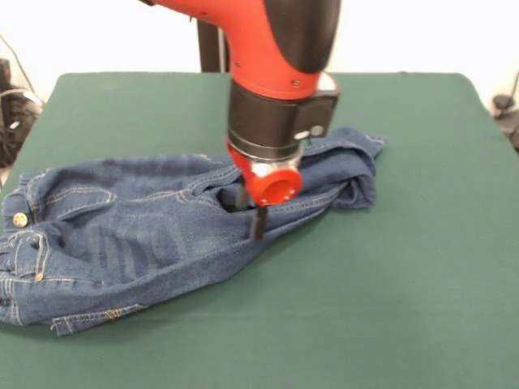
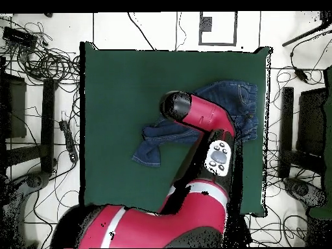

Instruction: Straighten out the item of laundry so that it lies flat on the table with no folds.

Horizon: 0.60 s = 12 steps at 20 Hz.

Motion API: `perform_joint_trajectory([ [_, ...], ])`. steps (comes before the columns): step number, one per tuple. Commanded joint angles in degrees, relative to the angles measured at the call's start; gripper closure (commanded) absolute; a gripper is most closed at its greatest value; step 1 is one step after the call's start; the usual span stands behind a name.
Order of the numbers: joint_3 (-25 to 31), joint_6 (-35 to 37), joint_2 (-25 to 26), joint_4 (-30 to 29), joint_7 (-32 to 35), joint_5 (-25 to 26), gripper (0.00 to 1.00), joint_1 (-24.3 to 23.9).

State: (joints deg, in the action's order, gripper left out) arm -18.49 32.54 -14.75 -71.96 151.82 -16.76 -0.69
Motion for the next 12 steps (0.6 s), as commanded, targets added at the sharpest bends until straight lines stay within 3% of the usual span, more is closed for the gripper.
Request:
perform_joint_trajectory([
  [1, 0.04, 4.62, 1.90, -2.85, 19.36, -5.38, 0.00, 3.59],
  [7, -1.44, 4.40, 2.69, -2.83, 18.96, -7.54, 0.00, 4.90],
  [12, -2.55, 5.17, 3.64, -1.29, 15.85, -7.66, 0.00, 3.06],
])
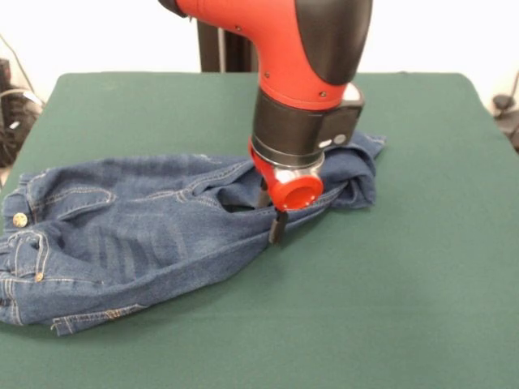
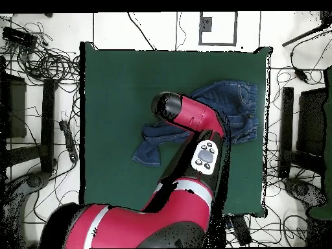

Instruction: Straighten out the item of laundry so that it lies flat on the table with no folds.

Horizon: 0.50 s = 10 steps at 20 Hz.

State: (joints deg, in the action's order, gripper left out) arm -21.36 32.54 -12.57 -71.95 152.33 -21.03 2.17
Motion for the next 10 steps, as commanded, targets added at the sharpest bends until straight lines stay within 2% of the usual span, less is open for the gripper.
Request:
perform_joint_trajectory([
  [1, 0.05, 5.41, 1.60, -0.87, 14.75, -3.27, 0.00, -0.15],
  [5, -0.56, 6.26, 1.98, 0.93, 12.33, -2.69, 0.00, -2.20],
  [9, -2.08, 5.65, 2.55, 2.02, 12.67, -2.41, 0.00, -1.94],
  [10, -2.42, 5.99, 2.67, 2.27, 12.67, -2.45, 1.00, -1.97],
])
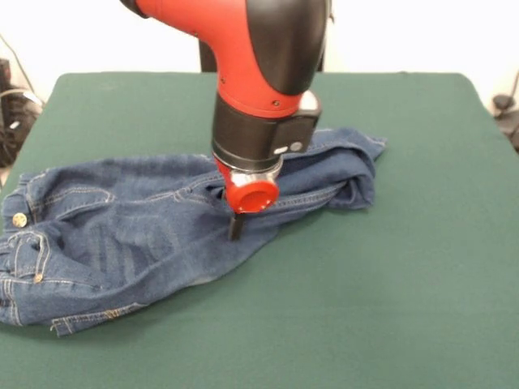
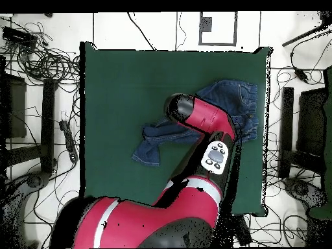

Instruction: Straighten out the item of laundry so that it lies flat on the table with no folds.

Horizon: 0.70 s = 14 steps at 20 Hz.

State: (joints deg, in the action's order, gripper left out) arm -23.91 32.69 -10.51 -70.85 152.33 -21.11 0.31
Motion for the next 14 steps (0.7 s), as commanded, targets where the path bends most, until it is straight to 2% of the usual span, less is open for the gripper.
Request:
perform_joint_trajectory([
  [1, 0.25, 6.45, 0.67, 1.39, 12.51, -2.39, 1.00, -0.30],
  [4, 0.82, 8.36, 0.65, 1.60, 12.16, -2.66, 1.00, -0.85],
  [7, 1.42, 7.78, -0.04, 0.29, 12.59, -3.30, 1.00, -0.73],
  [14, 6.59, 4.57, -3.21, -2.45, 12.53, -7.01, 1.00, -0.89],
])
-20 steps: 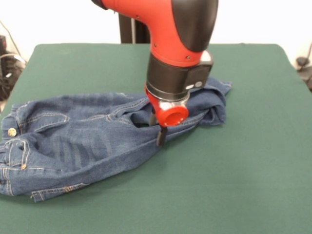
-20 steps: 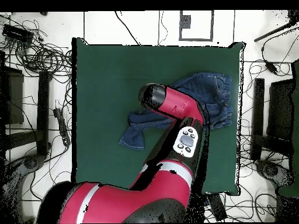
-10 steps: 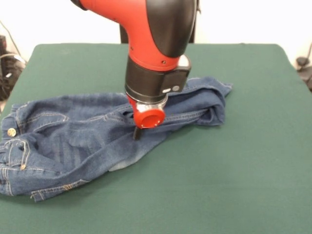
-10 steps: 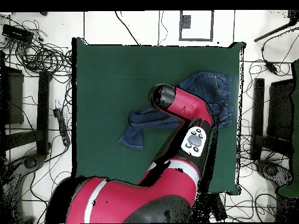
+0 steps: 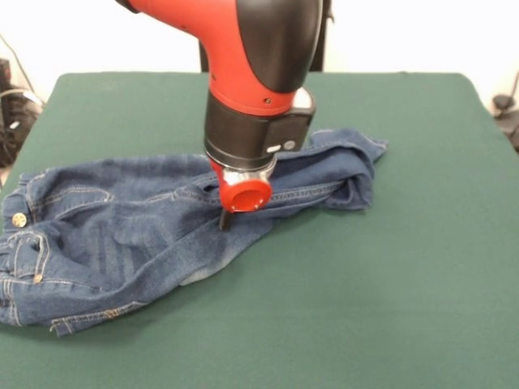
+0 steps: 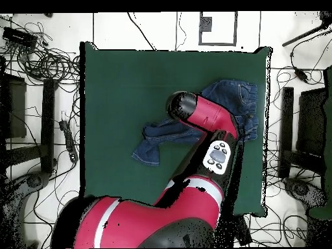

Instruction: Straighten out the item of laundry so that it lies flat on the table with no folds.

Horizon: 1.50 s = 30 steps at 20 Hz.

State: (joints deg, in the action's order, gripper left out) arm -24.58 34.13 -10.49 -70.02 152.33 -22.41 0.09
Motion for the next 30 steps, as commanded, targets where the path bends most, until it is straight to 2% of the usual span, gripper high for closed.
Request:
perform_joint_trajectory([
  [1, 7.55, 2.55, -3.71, -3.51, 13.01, -6.40, 1.00, -0.34],
  [7, 10.76, -0.18, -4.62, -3.42, 12.20, -9.75, 1.00, -0.53],
  [12, 15.06, -6.03, -5.87, -3.67, 9.58, -12.19, 1.00, -1.93],
  [20, 22.46, -13.49, -7.73, -5.69, 6.15, -12.87, 1.00, -5.06],
  [25, 16.96, -10.44, -4.84, -2.29, 8.85, -10.54, 1.00, -3.03],
  [30, 6.33, -3.90, -0.23, 2.73, 12.96, -8.41, 1.00, 0.30],
])
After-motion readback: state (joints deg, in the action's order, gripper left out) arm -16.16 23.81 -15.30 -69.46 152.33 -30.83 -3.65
